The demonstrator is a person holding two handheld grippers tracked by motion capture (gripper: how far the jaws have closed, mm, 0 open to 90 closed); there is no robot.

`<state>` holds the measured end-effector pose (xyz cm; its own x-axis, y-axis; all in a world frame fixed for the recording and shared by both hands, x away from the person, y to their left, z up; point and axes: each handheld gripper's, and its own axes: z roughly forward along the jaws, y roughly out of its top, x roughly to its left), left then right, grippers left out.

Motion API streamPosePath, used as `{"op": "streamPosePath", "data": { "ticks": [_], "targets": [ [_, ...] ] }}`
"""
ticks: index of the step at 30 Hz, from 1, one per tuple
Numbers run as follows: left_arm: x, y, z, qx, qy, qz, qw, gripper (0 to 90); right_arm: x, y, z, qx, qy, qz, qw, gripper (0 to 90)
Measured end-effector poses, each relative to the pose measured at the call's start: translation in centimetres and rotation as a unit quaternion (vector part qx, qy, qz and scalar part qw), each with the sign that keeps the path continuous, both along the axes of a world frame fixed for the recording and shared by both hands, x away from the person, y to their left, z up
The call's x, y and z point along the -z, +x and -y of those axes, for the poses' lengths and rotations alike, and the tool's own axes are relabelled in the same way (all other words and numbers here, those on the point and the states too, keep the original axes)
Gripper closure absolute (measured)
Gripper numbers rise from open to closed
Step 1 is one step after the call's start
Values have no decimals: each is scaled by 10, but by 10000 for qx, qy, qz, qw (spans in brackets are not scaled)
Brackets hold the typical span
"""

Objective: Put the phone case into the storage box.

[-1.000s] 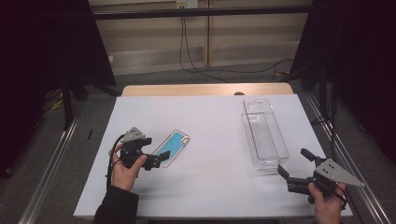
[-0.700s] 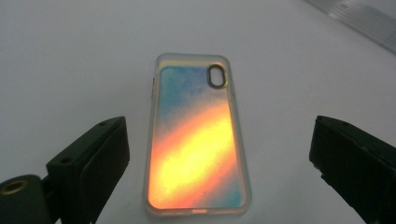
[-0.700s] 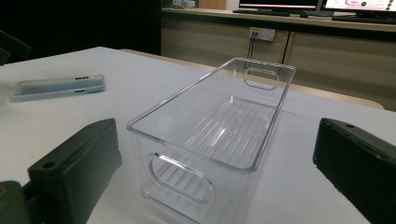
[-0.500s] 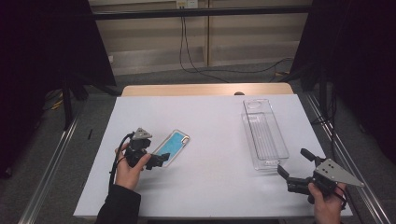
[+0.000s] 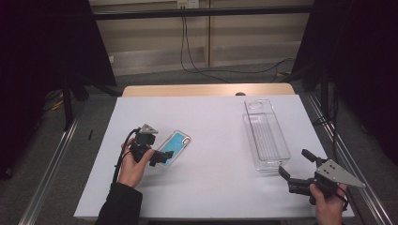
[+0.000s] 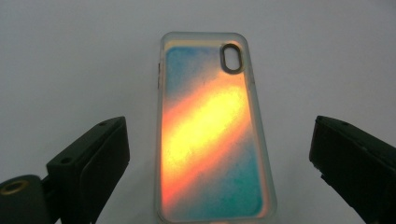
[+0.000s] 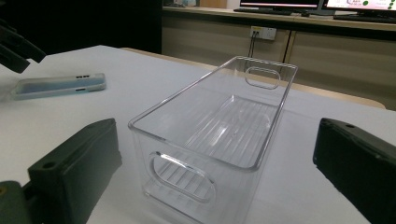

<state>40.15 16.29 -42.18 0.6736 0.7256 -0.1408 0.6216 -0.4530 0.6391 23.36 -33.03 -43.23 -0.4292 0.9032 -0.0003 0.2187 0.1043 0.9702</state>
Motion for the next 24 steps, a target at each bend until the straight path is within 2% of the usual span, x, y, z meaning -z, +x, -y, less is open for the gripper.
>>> {"op": "streamPosePath", "data": {
  "ticks": [5, 9, 12, 16, 17, 19, 22, 24],
  "targets": [
    [5, 7, 6, -12, 199, -68, 9998, 51, 0, 0, 0, 8, -1, 5, 10000, 0],
    [10, 15, 14, 117, 346, -220, 9991, 52, 0, 0, 0, -5, -1, -2, 10000, 0],
    [12, 20, 19, 216, 350, -223, 9989, 52, 0, 0, 0, -23, -11, 0, 10000, 0],
    [15, 25, 25, 327, 502, -219, 9980, 53, 0, 0, 0, -9, 14, -17, 10000, 0],
    [16, 25, 27, 283, 546, -207, 9979, 57, 0, 0, 0, -10, 17, -19, 10000, 0],
    [17, 27, 28, 284, 531, -269, 9978, 58, 0, 0, 0, -3, 10, -18, 10000, 0],
    [21, 28, 31, 329, 677, -330, 9966, 75, 0, 0, 0, -12, 13, -23, 10000, 0],
    [23, 28, 31, 326, 666, -410, 9964, 74, 0, 0, 0, -22, 3, -26, 10000, 0]
  ]
}}
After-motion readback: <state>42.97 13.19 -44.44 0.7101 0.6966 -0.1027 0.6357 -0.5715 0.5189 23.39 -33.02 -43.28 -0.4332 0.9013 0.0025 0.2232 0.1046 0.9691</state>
